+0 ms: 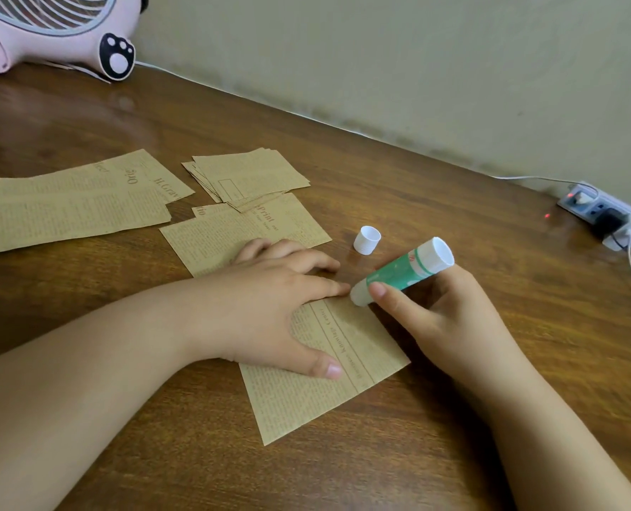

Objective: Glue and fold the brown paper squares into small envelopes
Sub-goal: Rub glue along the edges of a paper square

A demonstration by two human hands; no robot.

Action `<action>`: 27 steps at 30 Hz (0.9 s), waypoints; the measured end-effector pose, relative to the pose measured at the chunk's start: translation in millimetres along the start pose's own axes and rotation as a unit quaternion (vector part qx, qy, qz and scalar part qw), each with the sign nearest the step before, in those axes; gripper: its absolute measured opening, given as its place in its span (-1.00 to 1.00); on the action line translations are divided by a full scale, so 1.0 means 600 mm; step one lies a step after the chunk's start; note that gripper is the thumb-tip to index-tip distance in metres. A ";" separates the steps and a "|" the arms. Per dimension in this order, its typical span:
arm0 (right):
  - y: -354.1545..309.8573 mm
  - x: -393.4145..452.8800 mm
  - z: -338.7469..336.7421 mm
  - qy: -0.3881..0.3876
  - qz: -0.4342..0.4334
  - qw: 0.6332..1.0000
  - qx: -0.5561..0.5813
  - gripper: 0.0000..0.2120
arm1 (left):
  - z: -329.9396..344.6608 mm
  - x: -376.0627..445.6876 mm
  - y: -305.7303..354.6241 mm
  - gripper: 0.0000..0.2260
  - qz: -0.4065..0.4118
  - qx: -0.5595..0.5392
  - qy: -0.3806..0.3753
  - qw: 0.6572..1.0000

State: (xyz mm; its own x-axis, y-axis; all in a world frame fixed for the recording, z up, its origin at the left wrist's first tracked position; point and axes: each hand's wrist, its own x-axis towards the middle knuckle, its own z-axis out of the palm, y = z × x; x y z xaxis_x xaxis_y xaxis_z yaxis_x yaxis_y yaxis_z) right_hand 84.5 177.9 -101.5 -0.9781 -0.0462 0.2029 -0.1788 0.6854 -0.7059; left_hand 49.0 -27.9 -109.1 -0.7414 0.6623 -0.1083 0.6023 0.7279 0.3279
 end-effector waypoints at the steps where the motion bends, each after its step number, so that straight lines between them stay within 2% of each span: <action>1: 0.001 0.000 0.000 0.001 -0.003 1.000 0.002 -0.83 | 0.000 0.000 0.000 -0.22 0.002 0.002 0.001 1.000; 5: -0.010 -0.002 0.005 -0.019 -0.049 0.999 0.002 -0.93 | 0.000 0.000 0.000 -0.24 0.002 -0.002 -0.001 1.000; 11: -0.009 -0.005 0.005 -0.042 -0.117 0.992 -0.019 -0.87 | 0.001 0.001 -0.003 -0.23 0.000 0.003 -0.007 1.000; 16: -0.006 -0.007 -0.001 -0.052 -0.159 0.984 -0.066 -0.92 | 0.002 0.002 -0.003 -0.20 -0.007 0.007 -0.011 1.000; 27: -0.002 -0.048 -0.023 -0.075 -0.167 0.980 -0.075 -0.89 | 0.000 0.000 0.000 -0.20 -0.017 0.000 -0.032 0.999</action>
State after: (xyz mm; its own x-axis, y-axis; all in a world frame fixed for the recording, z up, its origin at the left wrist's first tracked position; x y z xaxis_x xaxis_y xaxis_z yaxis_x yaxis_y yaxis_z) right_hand 114.5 188.3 -97.1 -0.8746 -0.3849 0.2950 -0.4847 0.7125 -0.5074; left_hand 49.2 -27.9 -109.1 -0.7413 0.6469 -0.1788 0.5766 0.7502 0.3237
